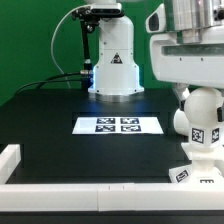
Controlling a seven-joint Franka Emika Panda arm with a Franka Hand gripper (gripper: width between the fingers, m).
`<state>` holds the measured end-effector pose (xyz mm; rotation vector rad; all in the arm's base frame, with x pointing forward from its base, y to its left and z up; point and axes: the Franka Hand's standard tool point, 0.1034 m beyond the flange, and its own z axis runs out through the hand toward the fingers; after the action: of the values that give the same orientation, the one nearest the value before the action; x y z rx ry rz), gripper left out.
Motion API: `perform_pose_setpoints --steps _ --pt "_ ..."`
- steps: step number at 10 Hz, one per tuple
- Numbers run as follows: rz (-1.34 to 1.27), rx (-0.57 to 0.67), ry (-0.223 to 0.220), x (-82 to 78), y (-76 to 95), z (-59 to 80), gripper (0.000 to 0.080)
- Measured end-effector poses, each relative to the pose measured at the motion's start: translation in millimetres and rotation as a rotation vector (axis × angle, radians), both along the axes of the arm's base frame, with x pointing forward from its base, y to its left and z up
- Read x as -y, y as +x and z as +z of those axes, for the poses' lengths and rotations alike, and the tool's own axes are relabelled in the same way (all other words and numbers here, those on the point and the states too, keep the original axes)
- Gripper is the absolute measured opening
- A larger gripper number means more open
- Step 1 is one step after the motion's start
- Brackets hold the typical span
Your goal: Assemble lamp
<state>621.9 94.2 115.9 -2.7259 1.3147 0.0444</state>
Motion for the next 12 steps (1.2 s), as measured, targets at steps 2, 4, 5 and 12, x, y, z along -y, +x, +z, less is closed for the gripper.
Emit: perform_pose_setpoints --steps 2,4,5,12 --pt "0.258 0.002 -0.001 -4.6 -3.5 0.7 0.0698" --pt "0.388 0.021 -0.007 -2.1 -2.5 0.7 0.0698" --pt "0.462 0.03 -0.008 -1.7 -2.4 0.8 0.0698" --pt "1.168 0.191 -0.143 24.4 18.4 4.6 0.0593"
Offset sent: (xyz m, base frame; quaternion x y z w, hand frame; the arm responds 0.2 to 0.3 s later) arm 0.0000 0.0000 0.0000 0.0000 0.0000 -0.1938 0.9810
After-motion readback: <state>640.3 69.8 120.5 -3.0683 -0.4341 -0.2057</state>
